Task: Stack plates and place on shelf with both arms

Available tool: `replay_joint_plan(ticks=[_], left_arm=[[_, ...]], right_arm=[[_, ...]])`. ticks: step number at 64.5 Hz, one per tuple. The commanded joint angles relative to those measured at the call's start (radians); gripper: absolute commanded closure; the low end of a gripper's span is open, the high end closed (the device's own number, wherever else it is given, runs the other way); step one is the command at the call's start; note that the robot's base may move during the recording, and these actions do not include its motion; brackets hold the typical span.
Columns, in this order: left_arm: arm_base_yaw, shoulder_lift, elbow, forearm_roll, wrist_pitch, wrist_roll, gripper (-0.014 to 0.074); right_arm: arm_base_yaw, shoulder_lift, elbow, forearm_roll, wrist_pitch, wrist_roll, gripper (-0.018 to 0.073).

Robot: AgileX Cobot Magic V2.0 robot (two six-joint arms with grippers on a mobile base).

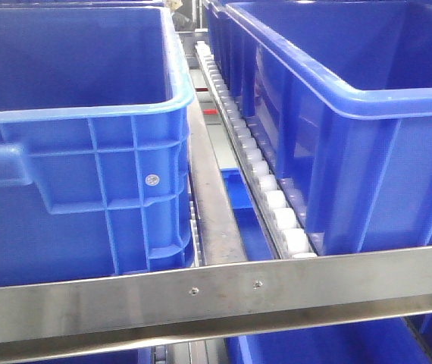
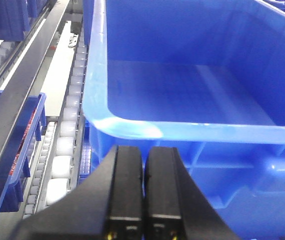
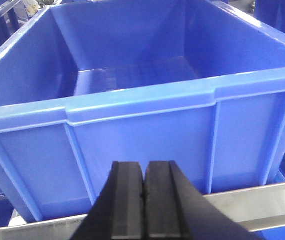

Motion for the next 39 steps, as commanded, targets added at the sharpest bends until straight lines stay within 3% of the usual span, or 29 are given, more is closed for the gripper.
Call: replay_joint_plan(ticks=[1,39], left_arm=[[0.001,-0.02,0.002,0.0,-0.095,-0.011,0.0507],[0.001,-0.02,0.002,0.0,-0.095,-0.011,0.0507]], right_arm=[[0.002,-0.019,-0.001,-0.006,-0.085,-0.003,0.0507],[0.002,-0.019,-0.001,-0.006,-0.085,-0.003,0.0507]])
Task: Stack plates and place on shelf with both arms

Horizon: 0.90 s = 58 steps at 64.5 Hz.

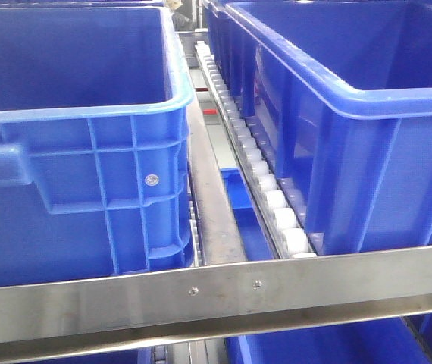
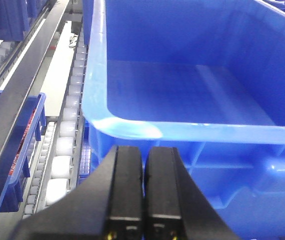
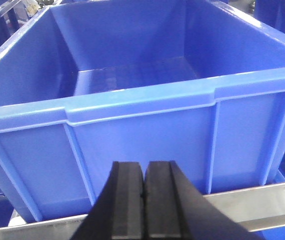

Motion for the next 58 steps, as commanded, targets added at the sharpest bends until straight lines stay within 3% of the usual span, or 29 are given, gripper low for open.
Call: replay_joint_plan(ticks=[1,58], left_arm=[[0.001,-0.02,0.002,0.0,-0.093,-0.011,0.0507],[0.001,-0.02,0.002,0.0,-0.093,-0.011,0.0507]], right_arm=[[0.002,-0.019,-0.001,-0.006,-0.085,-0.003,0.0507],[0.002,-0.019,-0.001,-0.006,-0.085,-0.003,0.0507]])
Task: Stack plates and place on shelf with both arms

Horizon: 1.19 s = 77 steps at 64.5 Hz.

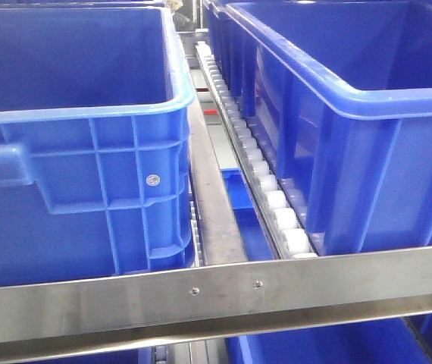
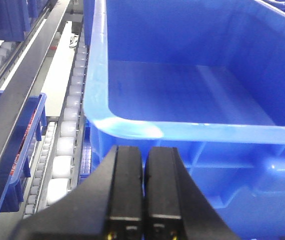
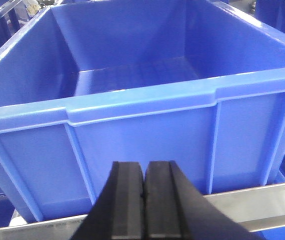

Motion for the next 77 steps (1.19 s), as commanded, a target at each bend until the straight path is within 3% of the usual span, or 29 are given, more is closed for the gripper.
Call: replay_joint_plan(ticks=[1,77], left_arm=[[0.001,-0.02,0.002,0.0,-0.093,-0.011,0.0507],[0.001,-0.02,0.002,0.0,-0.093,-0.011,0.0507]], right_arm=[[0.002,-0.019,-0.001,-0.006,-0.085,-0.003,0.0507],[0.002,-0.019,-0.001,-0.006,-0.085,-0.003,0.0507]])
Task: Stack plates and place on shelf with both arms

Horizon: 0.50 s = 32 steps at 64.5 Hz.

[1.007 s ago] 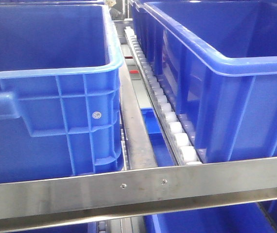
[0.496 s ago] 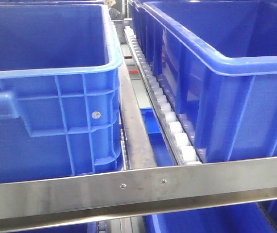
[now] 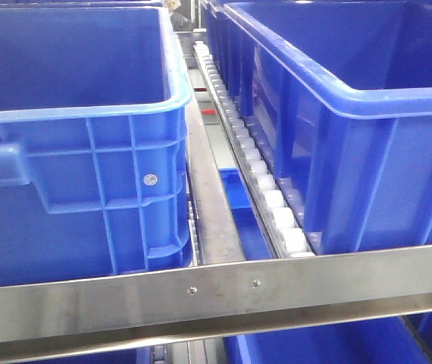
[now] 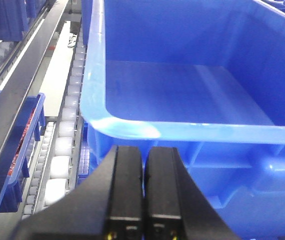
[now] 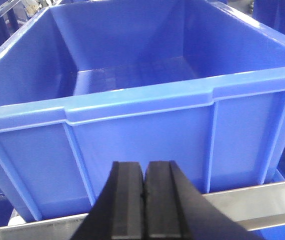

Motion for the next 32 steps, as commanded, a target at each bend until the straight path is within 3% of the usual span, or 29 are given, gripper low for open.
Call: replay_joint_plan(ticks=[1,32], left_arm=[[0.001,-0.02,0.002,0.0,-0.093,-0.011,0.0507],[0.001,-0.02,0.002,0.0,-0.093,-0.011,0.0507]], right_arm=[[0.002,-0.019,-0.001,-0.006,-0.085,-0.003,0.0507],[0.002,-0.019,-0.001,-0.006,-0.085,-0.003,0.0507]])
